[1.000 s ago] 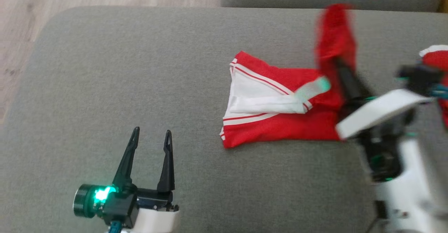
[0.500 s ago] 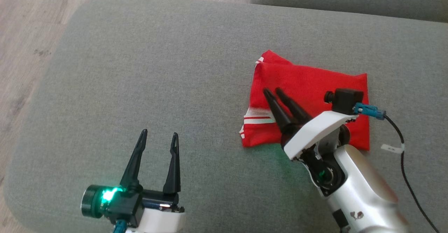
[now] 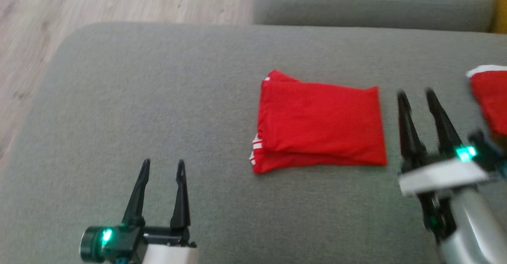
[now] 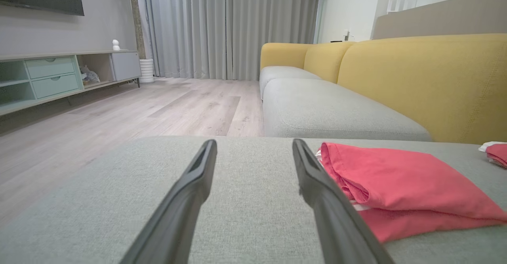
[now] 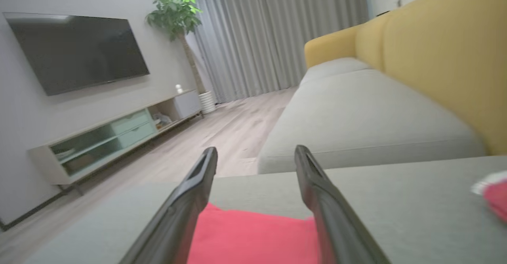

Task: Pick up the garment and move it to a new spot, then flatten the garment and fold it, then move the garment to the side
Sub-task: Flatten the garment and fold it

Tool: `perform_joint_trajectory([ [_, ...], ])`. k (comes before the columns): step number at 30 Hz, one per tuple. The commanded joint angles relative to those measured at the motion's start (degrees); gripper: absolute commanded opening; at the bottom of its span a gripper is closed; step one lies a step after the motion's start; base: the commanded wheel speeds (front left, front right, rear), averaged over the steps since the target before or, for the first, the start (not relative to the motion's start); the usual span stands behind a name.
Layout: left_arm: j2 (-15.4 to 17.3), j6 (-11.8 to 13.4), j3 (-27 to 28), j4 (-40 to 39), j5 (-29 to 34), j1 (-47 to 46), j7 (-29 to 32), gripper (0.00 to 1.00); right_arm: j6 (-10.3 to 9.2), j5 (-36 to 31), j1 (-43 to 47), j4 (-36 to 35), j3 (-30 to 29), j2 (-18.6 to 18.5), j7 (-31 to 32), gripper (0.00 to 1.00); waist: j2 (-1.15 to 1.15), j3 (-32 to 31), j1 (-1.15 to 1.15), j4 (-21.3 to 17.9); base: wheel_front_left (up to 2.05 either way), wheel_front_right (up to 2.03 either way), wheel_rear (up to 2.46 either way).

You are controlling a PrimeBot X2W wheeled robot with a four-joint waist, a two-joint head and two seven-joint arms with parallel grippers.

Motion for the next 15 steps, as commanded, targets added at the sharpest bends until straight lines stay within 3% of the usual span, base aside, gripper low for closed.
perform_joint_trajectory([
  [1, -0.3, 0.3, 2.6, -1.8, -0.2, -0.6, -0.3, 1.0, -0.04, -2.5, 1.7, -3.0, -0.1, -0.7, -1.1, 1.0, 0.0, -1.7, 0.0, -1.7, 0.0, 0.0, 0.0],
  [3, -0.3, 1.0, 3.3, -1.9, 0.5, 0.3, -0.3, 1.0, -0.04, -7.4, 5.7, -4.4, -1.1, -2.0, -1.6, 1.0, 0.0, -2.6, 0.0, -2.4, 0.0, 0.0, 0.0],
  [8, -0.2, 1.7, 4.7, -1.2, 1.2, 2.9, -0.3, 1.0, -0.04, -14.1, 14.8, -8.2, -6.2, 1.5, -1.7, 1.0, 0.0, -5.1, 0.0, -3.8, 0.0, 0.0, 0.0],
  [15, -0.2, 0.2, 5.3, -0.4, 1.7, 5.4, -0.3, 1.0, -0.04, -19.0, 19.6, -8.5, -6.1, 4.6, -1.7, 1.0, 0.0, -6.4, 0.0, -4.7, 0.0, 0.0, 0.0],
])
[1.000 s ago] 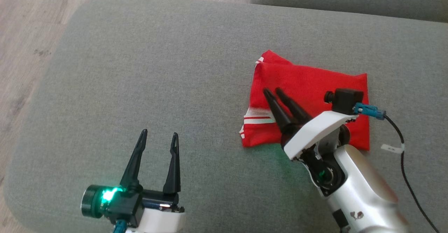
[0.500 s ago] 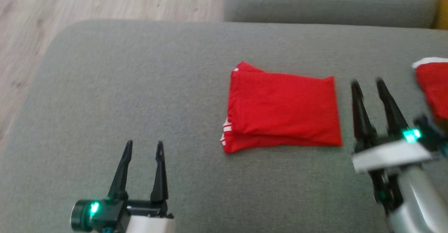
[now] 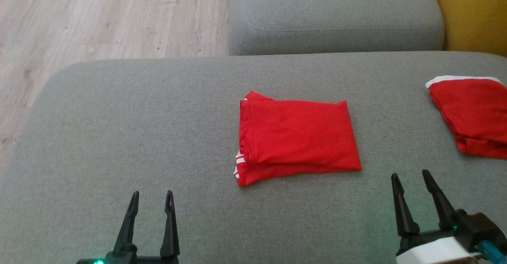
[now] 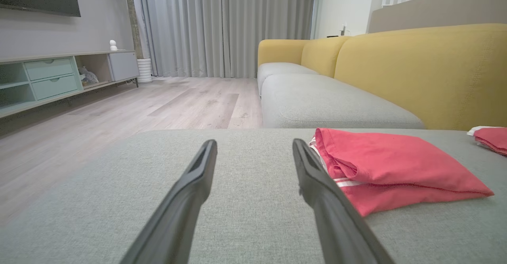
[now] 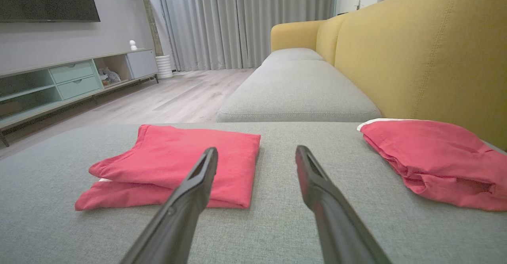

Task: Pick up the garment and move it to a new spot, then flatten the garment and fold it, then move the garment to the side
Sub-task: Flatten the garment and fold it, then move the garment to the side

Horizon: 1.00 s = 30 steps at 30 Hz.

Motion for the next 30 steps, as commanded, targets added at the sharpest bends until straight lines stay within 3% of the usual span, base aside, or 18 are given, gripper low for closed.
perform_joint_trajectory([
  [1, -0.2, -0.5, 1.9, -1.5, 0.5, -1.5, -0.3, 1.0, -0.04, -0.7, -1.9, -1.8, 1.2, -0.4, -0.6, 1.0, 0.0, -0.3, 0.01, -0.3, 0.0, 0.0, 0.0],
  [19, -0.4, -1.4, 2.1, -1.1, -0.4, -1.2, -0.3, 1.0, -0.04, -1.5, -2.1, -0.3, 1.2, 0.5, -0.6, 1.0, 0.0, -0.4, 0.01, -0.8, 0.0, 0.0, 0.0],
  [30, -0.4, -0.9, 0.9, -2.0, -1.5, -3.3, -0.3, 1.0, -0.04, -2.3, -4.9, 2.6, 0.7, 0.4, -0.6, 1.0, 0.0, 5.7, 0.01, 0.1, 0.0, 0.0, 0.0],
])
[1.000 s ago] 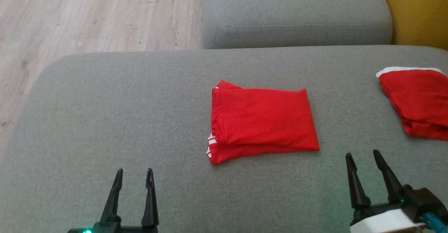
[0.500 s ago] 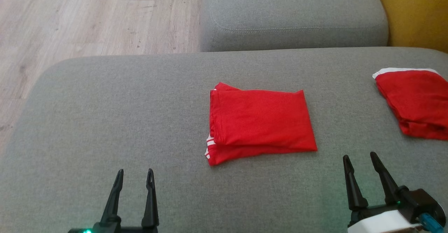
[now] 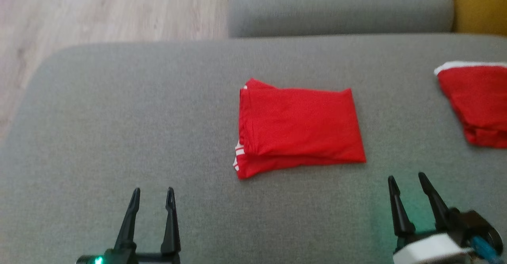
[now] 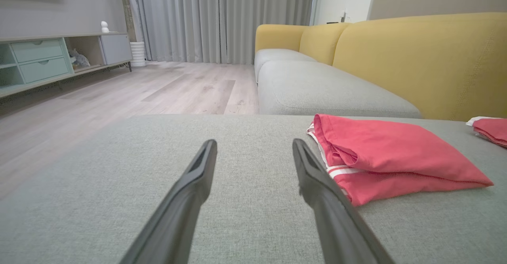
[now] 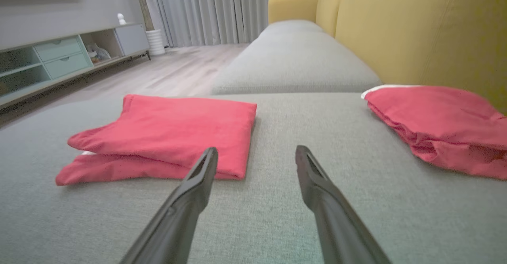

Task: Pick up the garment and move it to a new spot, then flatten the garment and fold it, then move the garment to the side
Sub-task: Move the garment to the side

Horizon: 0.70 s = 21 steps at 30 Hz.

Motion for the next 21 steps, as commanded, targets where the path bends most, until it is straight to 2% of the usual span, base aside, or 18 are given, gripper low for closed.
perform_joint_trajectory([
  [1, -0.4, 0.4, 1.0, -2.2, -0.3, -3.4, -0.3, 1.0, -0.04, -0.4, -4.3, -0.1, 1.2, -0.7, -0.6, 1.0, 0.0, 2.7, -0.01, 0.3, 0.0, 0.0, 0.0],
  [7, -0.4, -0.1, -0.6, -2.8, -0.4, -6.1, -0.3, 1.0, -0.04, 2.0, -11.8, 6.8, 1.4, 0.0, -0.3, 1.0, 0.0, 7.0, -0.01, 0.8, 0.0, 0.0, 0.0],
  [13, -0.4, -0.6, -2.2, -2.8, -0.8, -9.3, -0.3, 1.0, -0.04, 9.1, -22.4, 15.5, 1.9, 0.1, 8.3, 1.0, 0.0, 9.8, -0.01, 2.1, 0.0, 0.0, 0.0],
  [15, -0.4, -0.6, -2.3, -2.6, -0.7, -9.5, -0.3, 1.0, -0.04, 9.5, -23.8, 16.8, 1.9, -0.1, 8.8, 1.0, 0.0, 9.9, -0.01, 2.3, 0.0, 0.0, 0.0],
  [20, -0.4, -0.3, -3.6, -1.8, -0.9, -9.9, -0.3, 1.0, -0.04, 12.7, -28.3, 25.1, 4.2, 0.7, 12.8, 1.0, 0.0, 9.7, -0.01, 3.2, 0.0, 0.0, 0.0],
  [21, -0.4, -0.3, -3.9, -1.8, -0.9, -9.9, -0.3, 1.0, -0.04, 13.6, -28.9, 26.2, 5.4, 0.9, 13.6, 0.59, 0.0, 9.7, -0.01, 3.4, 0.0, 0.0, 0.0],
])
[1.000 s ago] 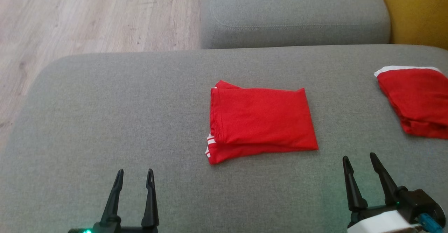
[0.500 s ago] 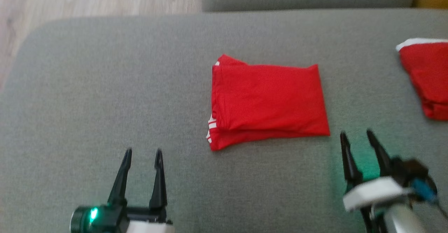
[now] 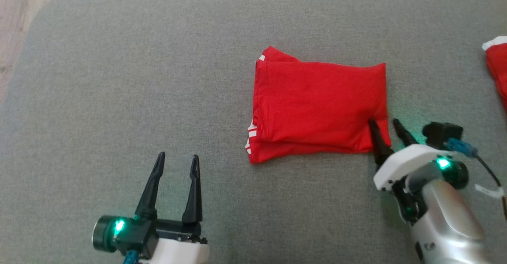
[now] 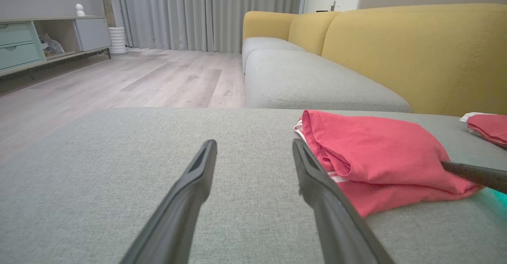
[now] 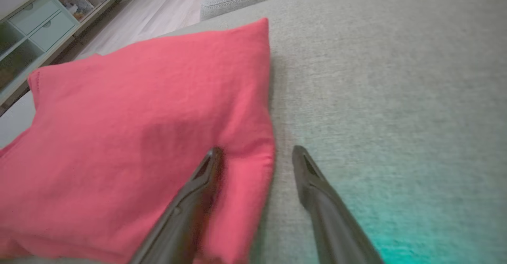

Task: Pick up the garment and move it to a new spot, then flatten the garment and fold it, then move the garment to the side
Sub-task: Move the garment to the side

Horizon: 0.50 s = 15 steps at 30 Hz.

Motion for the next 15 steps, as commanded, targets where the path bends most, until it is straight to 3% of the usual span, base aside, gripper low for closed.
perform_joint_trajectory([
  [1, -0.3, 0.4, 1.2, -1.6, -0.3, -1.7, -0.3, 1.0, -0.04, 1.0, -1.3, 0.2, 3.3, 0.8, 0.9, 0.14, 0.0, 0.0, 0.0, 0.1, 0.0, 0.0, 0.0],
  [2, -0.3, 0.5, 1.2, -1.7, -0.4, -1.7, -0.3, 1.0, -0.04, 1.4, -1.8, 0.7, 4.3, 0.6, 0.6, 0.0, 0.0, 0.0, 0.0, 0.1, 0.0, 0.0, 0.0],
  [7, -0.3, 0.7, 1.6, -2.5, -0.7, -1.3, -0.3, 1.0, -0.04, 0.3, -5.3, 2.3, 6.3, -3.7, -2.3, 0.0, 0.0, 0.5, 0.0, -2.0, 0.0, 0.0, 0.0],
  [15, -0.3, 0.2, 1.7, -3.7, -0.9, -3.7, -0.3, 1.0, -0.04, -4.0, -13.3, 0.8, 4.7, -17.4, -0.2, 0.0, 0.0, 4.7, 0.0, -7.5, 0.0, 0.0, 0.0],
])
